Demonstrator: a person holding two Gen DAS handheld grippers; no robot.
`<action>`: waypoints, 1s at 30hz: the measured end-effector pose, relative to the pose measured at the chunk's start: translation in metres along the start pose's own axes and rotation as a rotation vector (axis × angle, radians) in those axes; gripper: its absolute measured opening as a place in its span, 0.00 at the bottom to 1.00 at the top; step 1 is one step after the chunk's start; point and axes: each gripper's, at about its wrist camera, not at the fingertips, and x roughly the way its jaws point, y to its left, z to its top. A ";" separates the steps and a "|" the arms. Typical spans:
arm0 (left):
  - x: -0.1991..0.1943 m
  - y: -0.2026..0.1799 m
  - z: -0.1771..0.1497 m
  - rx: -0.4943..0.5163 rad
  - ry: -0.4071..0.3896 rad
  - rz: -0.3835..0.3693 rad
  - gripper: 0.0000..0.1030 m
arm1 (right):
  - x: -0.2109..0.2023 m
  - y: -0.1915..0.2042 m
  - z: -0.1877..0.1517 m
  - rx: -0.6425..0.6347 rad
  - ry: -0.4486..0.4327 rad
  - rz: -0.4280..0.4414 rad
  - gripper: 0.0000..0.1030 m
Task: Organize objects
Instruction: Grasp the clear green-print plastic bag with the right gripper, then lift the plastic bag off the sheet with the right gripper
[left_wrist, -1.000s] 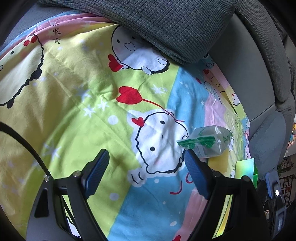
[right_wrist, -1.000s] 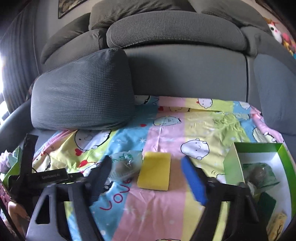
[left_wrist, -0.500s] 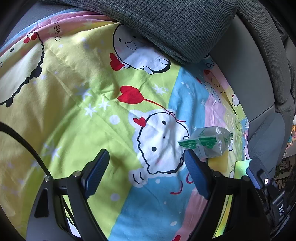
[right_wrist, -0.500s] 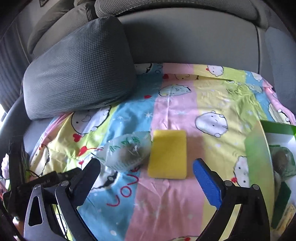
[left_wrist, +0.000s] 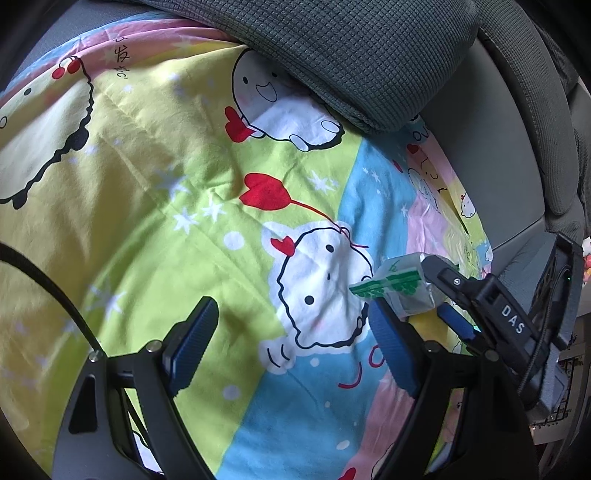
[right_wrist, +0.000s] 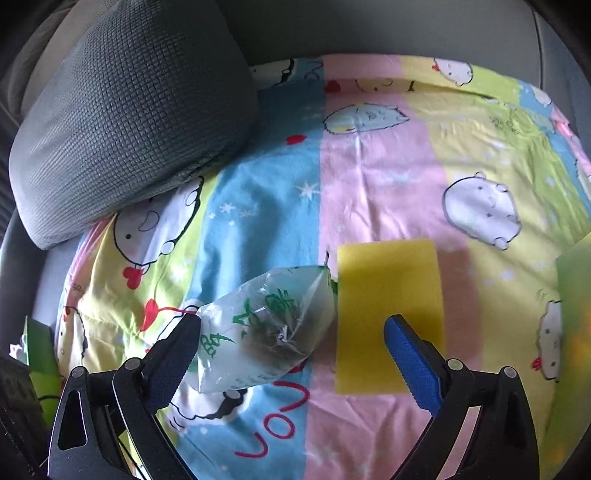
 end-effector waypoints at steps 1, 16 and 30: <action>0.000 0.000 0.000 -0.001 0.000 0.000 0.80 | -0.001 0.002 -0.002 -0.013 -0.015 -0.003 0.94; -0.005 -0.002 0.001 0.008 -0.012 -0.006 0.80 | -0.038 -0.007 -0.026 0.006 -0.063 0.251 0.47; 0.001 -0.022 -0.012 0.094 0.010 -0.011 0.80 | -0.067 -0.052 -0.102 -0.007 0.078 0.298 0.51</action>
